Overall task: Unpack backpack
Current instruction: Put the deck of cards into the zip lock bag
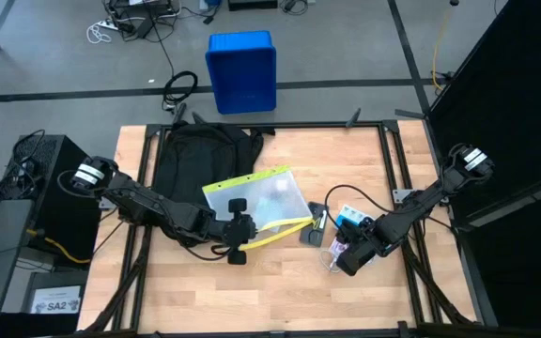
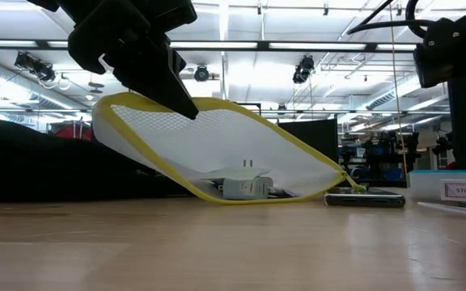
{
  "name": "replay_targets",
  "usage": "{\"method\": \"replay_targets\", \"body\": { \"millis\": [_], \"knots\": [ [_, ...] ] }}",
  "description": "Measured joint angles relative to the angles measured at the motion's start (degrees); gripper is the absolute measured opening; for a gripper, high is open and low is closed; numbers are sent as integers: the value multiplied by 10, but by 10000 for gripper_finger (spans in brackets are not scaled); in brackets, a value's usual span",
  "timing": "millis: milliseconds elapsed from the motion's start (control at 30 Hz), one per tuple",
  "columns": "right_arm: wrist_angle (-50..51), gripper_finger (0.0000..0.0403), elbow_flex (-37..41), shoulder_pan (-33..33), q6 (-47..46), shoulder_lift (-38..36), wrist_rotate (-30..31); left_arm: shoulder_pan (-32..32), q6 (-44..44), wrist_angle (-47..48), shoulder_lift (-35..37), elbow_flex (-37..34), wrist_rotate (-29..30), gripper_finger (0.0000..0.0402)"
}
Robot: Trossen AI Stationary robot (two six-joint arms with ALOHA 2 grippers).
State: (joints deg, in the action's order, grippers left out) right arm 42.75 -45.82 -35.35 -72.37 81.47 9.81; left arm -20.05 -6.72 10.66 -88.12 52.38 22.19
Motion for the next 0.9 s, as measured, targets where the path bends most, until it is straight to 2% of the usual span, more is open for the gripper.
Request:
{"method": "replay_targets", "body": {
  "millis": [233, 467, 567, 700, 900],
  "knots": [
    [-5, 394, 4, 0, 6, 15, 9, 0, -9, 4, 0, 0, 0, 0],
    [-34, 396, 9, 10, 17, 107, -51, 0, -11, 10, 0, 0, 0, 0],
    [-37, 386, 7, 15, 24, 119, -64, 0, -11, 10, 0, 0, 0, 0],
    [-37, 356, 4, 22, 38, 106, -65, 0, -11, 10, 0, 0, 0, 0],
    [-36, 275, -14, 23, 50, 72, -41, 0, -11, 10, 0, 0, 0, 0]
  ]
}}
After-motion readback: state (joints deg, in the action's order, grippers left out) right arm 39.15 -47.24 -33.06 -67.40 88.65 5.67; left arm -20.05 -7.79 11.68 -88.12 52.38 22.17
